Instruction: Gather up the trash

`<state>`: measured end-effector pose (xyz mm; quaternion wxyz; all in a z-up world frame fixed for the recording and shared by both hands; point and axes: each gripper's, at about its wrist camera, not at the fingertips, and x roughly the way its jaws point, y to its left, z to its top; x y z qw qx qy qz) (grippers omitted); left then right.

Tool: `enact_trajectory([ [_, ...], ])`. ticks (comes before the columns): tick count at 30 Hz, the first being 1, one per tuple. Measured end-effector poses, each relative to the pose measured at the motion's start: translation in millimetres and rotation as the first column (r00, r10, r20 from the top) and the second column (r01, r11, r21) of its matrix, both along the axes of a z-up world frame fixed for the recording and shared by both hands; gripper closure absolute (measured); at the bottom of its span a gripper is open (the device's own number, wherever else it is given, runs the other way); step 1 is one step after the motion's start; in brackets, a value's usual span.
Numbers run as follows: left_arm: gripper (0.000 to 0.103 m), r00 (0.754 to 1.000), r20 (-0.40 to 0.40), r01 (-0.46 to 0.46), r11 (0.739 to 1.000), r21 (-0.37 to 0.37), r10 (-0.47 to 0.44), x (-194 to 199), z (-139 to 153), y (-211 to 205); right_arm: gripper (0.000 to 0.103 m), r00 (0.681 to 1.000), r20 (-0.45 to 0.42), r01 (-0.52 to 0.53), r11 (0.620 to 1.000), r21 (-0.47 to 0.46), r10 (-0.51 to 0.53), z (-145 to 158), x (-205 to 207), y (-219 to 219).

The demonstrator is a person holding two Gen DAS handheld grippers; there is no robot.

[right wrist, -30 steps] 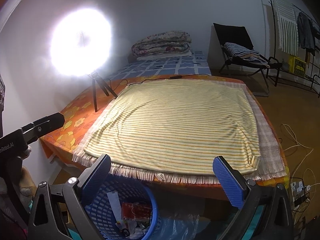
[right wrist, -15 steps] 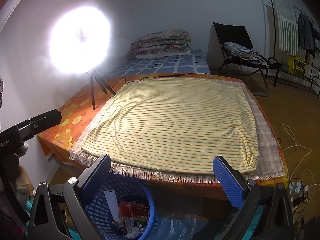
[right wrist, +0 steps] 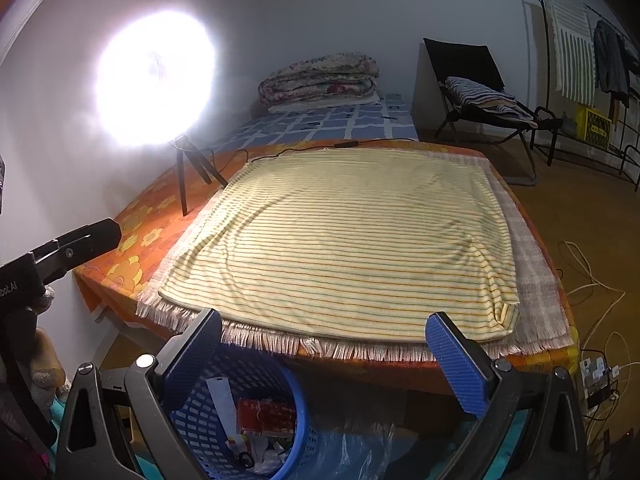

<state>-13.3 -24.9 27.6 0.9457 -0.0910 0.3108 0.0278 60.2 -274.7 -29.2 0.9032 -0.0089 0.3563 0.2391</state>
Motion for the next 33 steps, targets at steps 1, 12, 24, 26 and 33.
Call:
enact_trajectory([
  [1, 0.001, 1.0, 0.0, 0.0, 1.0, 0.001, 0.0, 0, 0, 0, 0.0, 1.0, -0.001, -0.001, 1.0, 0.0, 0.001, 0, 0, 0],
  [12, 0.001, 1.0, 0.003, -0.002, 1.0, 0.011, 0.001, 1, -1, -1, 0.0, 1.0, -0.019, -0.005, 1.0, 0.001, 0.005, -6, 2, 2],
  [24, 0.001, 1.0, 0.001, 0.0, 1.0, 0.012, 0.0, 3, -3, 1, 0.0, 1.0, -0.029, -0.002, 1.0, 0.004, 0.002, -8, 3, 1],
  [26, 0.001, 1.0, 0.002, 0.0, 1.0, 0.012, 0.0, 3, -3, 1, 0.0, 1.0, -0.029, -0.003, 1.0, 0.003, 0.004, -8, 3, 1],
  [33, 0.001, 1.0, 0.002, -0.009, 1.0, 0.025, 0.009, 3, -5, 5, 0.0, 0.999, -0.037, 0.0, 1.0, -0.001, 0.0, -11, 3, 3],
])
